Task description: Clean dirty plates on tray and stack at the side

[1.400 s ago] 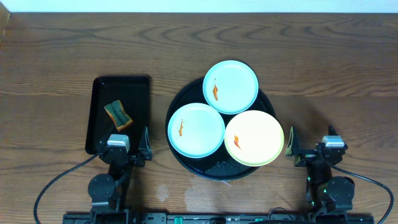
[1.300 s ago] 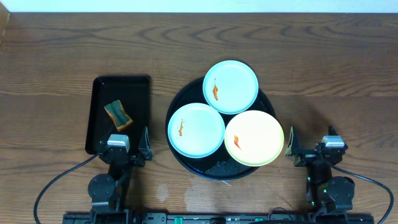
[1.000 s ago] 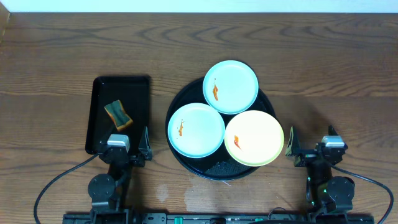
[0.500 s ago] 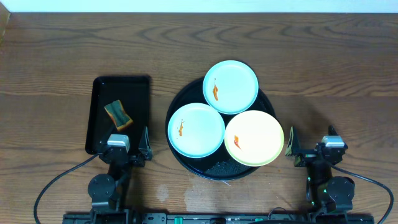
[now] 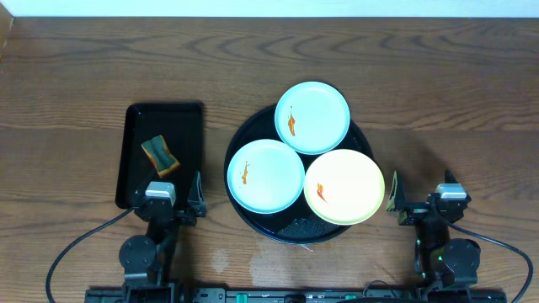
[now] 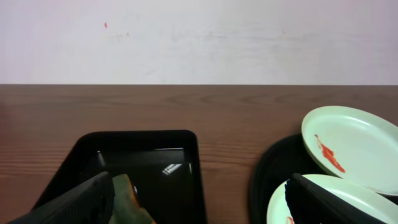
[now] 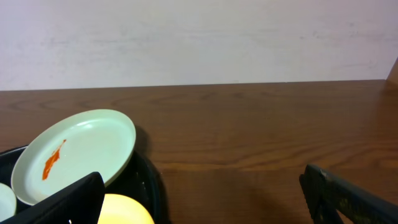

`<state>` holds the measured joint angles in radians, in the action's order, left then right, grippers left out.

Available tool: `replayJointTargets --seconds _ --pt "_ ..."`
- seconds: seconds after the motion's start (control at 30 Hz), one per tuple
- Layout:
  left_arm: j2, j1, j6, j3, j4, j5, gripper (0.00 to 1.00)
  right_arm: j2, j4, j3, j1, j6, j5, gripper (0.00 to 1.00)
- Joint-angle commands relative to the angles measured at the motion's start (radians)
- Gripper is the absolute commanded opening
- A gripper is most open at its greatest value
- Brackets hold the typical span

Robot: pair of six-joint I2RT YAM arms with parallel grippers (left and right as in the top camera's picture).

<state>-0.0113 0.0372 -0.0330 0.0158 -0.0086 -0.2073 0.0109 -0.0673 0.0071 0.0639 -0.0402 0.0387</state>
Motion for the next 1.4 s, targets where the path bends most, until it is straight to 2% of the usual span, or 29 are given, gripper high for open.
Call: replayJointTargets --seconds 0.0,0.13,0.2,0.3,0.5,0.6,0.67,0.7,0.77,0.8,0.87,0.97,1.07,1.13,1.23,1.3,1.37 --pt "0.005 -0.005 0.081 -0.012 -0.027 -0.147 0.88 -0.005 -0.004 -0.002 -0.005 0.012 0.009 0.99" --pt "0.005 -0.005 0.268 -0.012 -0.027 -0.414 0.89 -0.005 -0.004 -0.002 -0.005 0.012 0.009 0.99" --pt "0.005 -0.005 0.308 -0.012 -0.026 -0.481 0.89 -0.005 -0.004 -0.002 -0.005 0.012 0.010 0.99" --pt "0.005 -0.005 0.306 -0.012 0.040 -0.459 0.88 -0.005 -0.004 -0.002 -0.005 0.012 0.009 0.99" --pt "0.005 -0.005 0.322 0.008 0.367 -0.461 0.89 -0.005 -0.004 -0.002 -0.005 0.012 0.009 0.99" --pt "-0.006 -0.003 0.282 0.061 0.381 -0.418 0.89 -0.005 -0.004 -0.002 -0.005 0.012 0.009 0.99" --pt "-0.032 -0.003 0.193 0.117 0.369 -0.400 0.89 -0.005 -0.004 -0.002 -0.005 0.012 0.009 0.99" --pt "-0.070 -0.003 0.130 0.176 0.346 -0.354 0.89 -0.005 -0.004 -0.002 -0.005 0.012 0.009 0.99" --pt "-0.127 -0.003 0.106 0.251 0.283 -0.258 0.89 -0.005 -0.004 -0.002 -0.005 0.012 0.009 0.99" --pt "-0.207 -0.003 0.104 0.348 0.146 -0.117 0.89 -0.005 -0.004 -0.002 -0.005 0.012 0.009 0.99" --pt "-0.315 -0.003 0.104 0.465 -0.040 0.016 0.89 -0.005 -0.004 -0.002 -0.005 0.012 0.010 0.99" --pt "-0.498 -0.003 0.104 0.626 -0.282 0.139 0.89 -0.005 -0.004 -0.002 -0.005 0.012 0.009 0.99" --pt "-0.668 -0.003 0.105 0.758 -0.455 0.147 0.89 -0.005 -0.004 -0.002 -0.005 0.012 0.009 0.99" --pt "-0.797 -0.003 0.105 0.833 -0.515 0.077 0.89 -0.005 -0.004 -0.002 -0.005 0.012 0.009 0.99" --pt "-0.857 -0.003 0.105 0.846 -0.494 -0.060 0.89 -0.005 -0.004 -0.002 -0.005 0.012 0.009 0.99" --pt "-0.872 -0.003 0.105 0.848 -0.481 -0.068 0.89 -0.005 -0.004 -0.002 -0.005 0.012 0.009 0.99" --pt "-0.889 0.000 0.130 0.867 -0.492 -0.017 0.89 -0.005 -0.004 -0.002 -0.005 0.012 0.009 0.99"
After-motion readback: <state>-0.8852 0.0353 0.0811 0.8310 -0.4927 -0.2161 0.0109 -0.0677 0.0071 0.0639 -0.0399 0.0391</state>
